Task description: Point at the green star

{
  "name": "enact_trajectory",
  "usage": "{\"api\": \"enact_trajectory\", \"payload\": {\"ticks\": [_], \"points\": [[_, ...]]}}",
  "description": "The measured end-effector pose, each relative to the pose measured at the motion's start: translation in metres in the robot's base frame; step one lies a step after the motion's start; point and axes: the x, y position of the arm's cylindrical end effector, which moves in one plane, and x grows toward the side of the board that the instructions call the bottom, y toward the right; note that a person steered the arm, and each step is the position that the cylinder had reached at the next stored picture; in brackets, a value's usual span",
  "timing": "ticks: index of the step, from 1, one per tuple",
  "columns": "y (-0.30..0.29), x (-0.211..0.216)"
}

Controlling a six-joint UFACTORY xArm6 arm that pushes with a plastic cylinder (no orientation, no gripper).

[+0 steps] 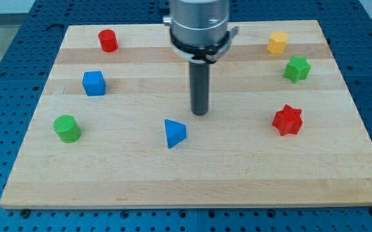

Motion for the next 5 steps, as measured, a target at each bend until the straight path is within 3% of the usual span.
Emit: {"api": "enact_trajectory", "payload": {"ticks": [2,5], "points": [[0.089,-0.034],[0.228,-0.042]]}}
